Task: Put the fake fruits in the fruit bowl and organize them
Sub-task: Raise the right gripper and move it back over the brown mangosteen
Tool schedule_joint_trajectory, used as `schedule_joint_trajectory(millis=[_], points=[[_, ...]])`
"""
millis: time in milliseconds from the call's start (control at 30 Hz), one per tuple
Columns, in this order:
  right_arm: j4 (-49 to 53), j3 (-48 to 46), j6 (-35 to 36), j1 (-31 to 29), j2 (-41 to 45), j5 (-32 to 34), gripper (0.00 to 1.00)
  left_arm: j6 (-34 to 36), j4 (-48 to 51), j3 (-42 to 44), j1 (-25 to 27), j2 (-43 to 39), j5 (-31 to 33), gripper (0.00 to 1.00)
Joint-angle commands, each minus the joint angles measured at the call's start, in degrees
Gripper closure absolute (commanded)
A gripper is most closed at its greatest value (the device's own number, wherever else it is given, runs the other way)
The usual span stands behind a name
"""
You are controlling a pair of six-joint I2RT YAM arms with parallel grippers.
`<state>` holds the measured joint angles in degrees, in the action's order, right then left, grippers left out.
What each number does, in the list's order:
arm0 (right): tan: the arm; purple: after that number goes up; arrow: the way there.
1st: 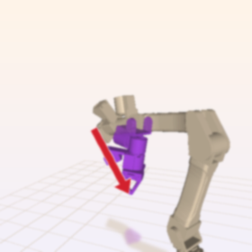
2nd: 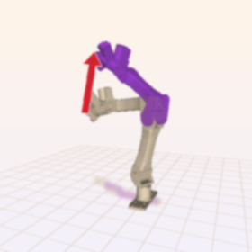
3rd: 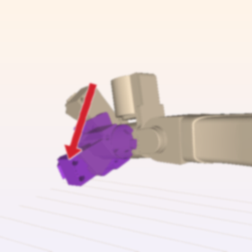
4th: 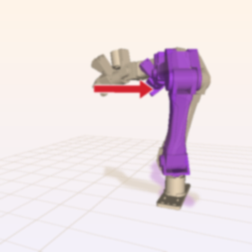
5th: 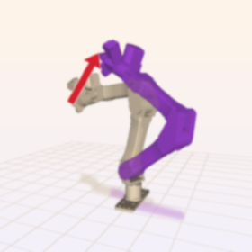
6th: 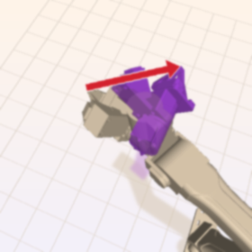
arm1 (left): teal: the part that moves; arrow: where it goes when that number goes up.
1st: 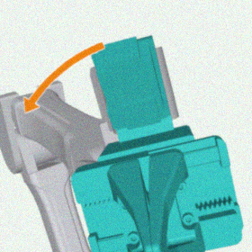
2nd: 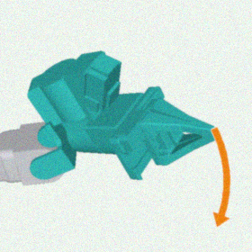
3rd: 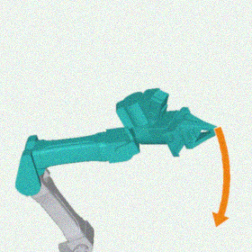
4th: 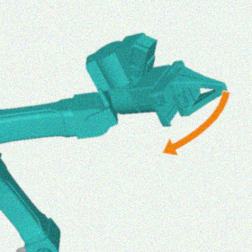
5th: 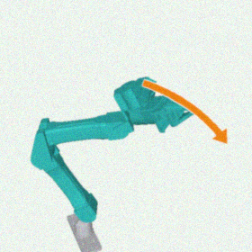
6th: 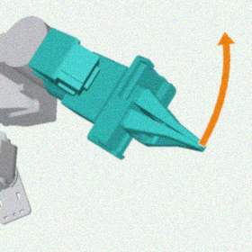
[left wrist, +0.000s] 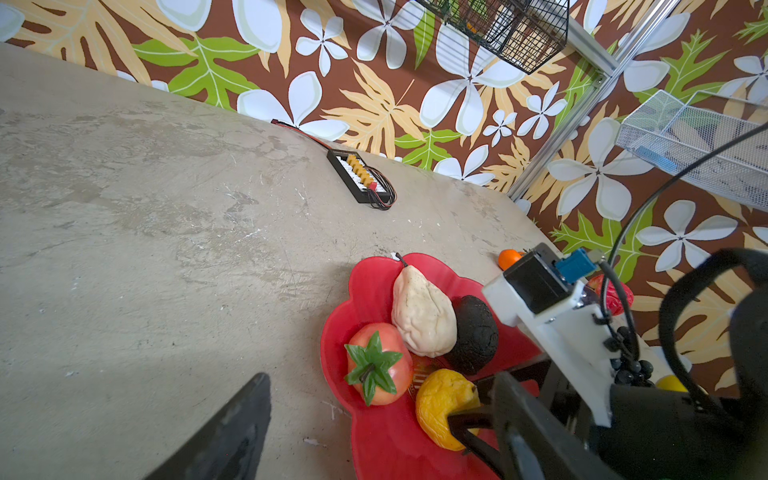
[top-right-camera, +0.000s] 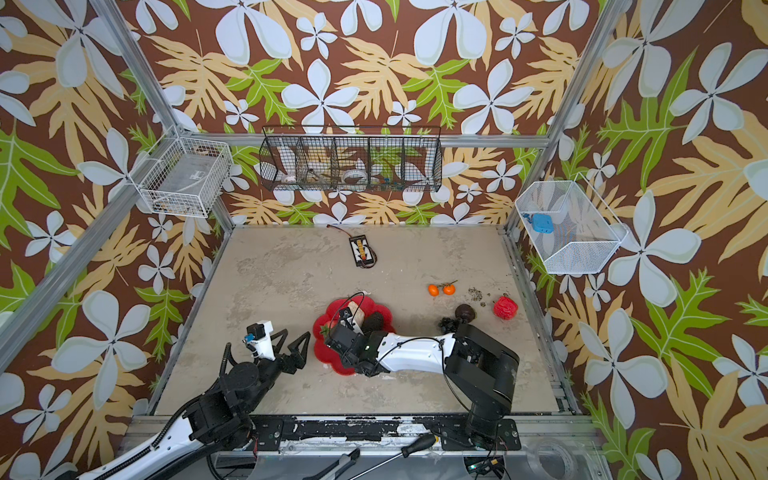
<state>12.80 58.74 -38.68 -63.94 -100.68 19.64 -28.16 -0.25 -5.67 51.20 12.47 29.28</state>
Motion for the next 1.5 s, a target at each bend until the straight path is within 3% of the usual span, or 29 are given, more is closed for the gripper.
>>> schedule_joint_trajectory(millis=[0,300,500,733,1000,1200,1367,1467], points=[[1.6,0.7,1.4,0.1,-1.4,3.7,0.60,0.8,-1.4,0.0,0.0,0.0,0.0,0.16],[1.5,1.9,2.3,0.7,-2.4,5.6,0.57,0.8,-1.3,0.0,0.0,-0.1,0.1,0.16],[1.3,1.7,2.7,0.7,-0.2,3.2,0.41,0.8,-1.3,0.0,0.0,-0.2,0.1,0.16],[2.8,0.5,3.1,0.7,5.6,1.1,0.22,0.8,-1.2,0.0,0.0,-0.3,-0.1,0.16],[10.2,-1.4,4.2,2.6,17.1,5.3,0.21,0.6,-1.0,0.0,0.0,-0.5,-0.1,0.16],[14.2,-5.9,4.7,11.8,27.8,7.1,0.21,0.5,-0.8,-0.1,0.0,-0.5,0.0,0.16],[13.0,-11.5,4.1,26.0,34.5,3.6,0.21,0.5,-0.9,0.0,0.0,-0.5,-0.2,0.16],[10.9,-14.5,3.8,36.2,37.1,-2.1,0.23,0.5,-0.9,0.0,0.0,-0.5,-0.2,0.16]])
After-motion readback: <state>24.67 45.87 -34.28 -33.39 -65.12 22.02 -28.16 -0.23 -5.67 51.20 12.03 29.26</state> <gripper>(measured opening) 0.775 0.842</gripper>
